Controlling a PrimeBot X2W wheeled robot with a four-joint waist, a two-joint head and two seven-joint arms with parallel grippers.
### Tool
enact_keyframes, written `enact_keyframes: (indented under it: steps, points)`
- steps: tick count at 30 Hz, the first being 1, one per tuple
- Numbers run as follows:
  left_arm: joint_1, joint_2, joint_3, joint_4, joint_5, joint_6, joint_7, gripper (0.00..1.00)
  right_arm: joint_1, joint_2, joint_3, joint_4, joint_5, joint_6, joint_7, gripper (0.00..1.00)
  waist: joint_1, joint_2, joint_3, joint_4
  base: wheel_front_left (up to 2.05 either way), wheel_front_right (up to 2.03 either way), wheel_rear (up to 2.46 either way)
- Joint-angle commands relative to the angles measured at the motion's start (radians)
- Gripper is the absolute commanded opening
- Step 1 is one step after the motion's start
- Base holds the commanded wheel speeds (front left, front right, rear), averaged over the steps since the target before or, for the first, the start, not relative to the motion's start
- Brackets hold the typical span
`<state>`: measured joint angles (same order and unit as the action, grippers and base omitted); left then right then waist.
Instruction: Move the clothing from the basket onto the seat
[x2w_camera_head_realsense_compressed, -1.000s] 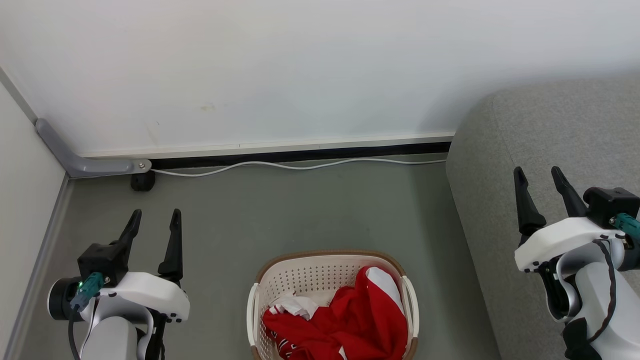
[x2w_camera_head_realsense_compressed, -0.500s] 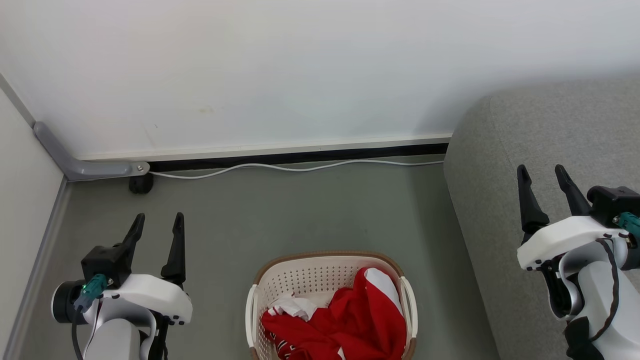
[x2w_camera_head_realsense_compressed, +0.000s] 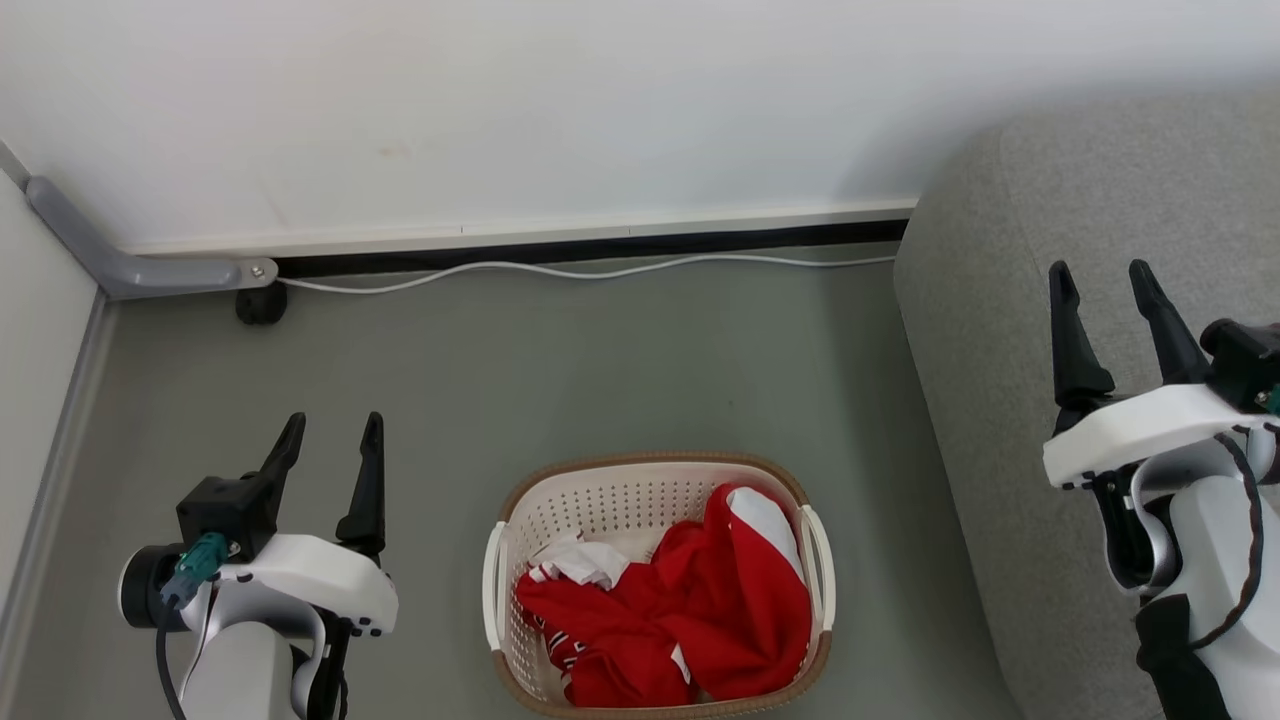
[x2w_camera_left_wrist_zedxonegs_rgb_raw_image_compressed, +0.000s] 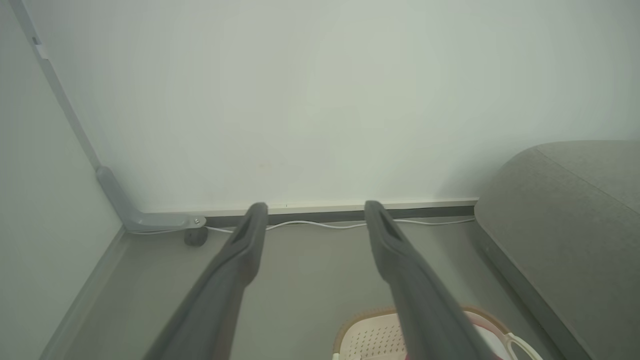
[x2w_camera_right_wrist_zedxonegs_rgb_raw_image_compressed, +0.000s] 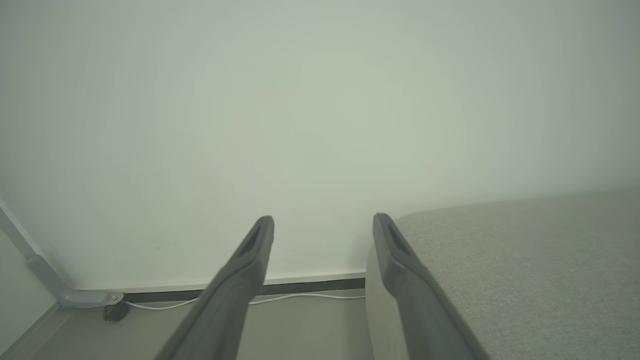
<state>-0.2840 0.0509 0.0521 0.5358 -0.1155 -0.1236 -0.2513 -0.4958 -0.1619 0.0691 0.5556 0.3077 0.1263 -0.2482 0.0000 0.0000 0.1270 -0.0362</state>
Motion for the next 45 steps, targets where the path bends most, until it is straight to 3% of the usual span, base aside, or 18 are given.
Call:
enact_keyframes:
  steps: [1, 21, 30, 39, 45]
  points:
    - [-0.050, 0.018, 0.024, -0.019, -0.006, -0.007, -0.010, 1.00, -0.031, -0.002, 0.014, -0.032, -0.004, 0.004, -0.014, 1.00, 0.0000, 0.0000, 0.026, -0.004, 0.00, 0.00, 0.00]
    - [-0.218, 0.000, -0.096, 0.023, -0.076, -0.007, -0.010, 1.00, -0.229, 0.005, -0.029, -0.267, -0.020, 0.004, -0.014, 1.00, 0.0000, 0.0000, 0.449, -0.063, 0.00, 0.00, 0.00]
    - [-0.303, 0.000, -0.270, 0.070, -0.228, -0.007, -0.010, 1.00, -0.314, 0.002, -0.024, -0.318, -0.030, 0.004, -0.014, 1.00, 0.0000, 0.0000, 0.608, -0.093, 0.00, 0.00, 0.00]
    - [-0.399, -0.001, -0.517, 0.081, -0.436, -0.007, -0.010, 1.00, -0.380, 0.018, -0.006, -0.355, -0.037, 0.004, -0.014, 1.00, 0.0000, 0.0000, 0.728, -0.128, 0.00, 0.00, 0.00]
    - [-0.468, -0.001, -0.604, 0.121, -0.528, -0.007, -0.010, 1.00, -0.408, 0.033, 0.010, -0.369, -0.034, 0.004, -0.014, 1.00, 0.0000, 0.0000, 0.776, -0.157, 0.00, 0.00, 0.00]
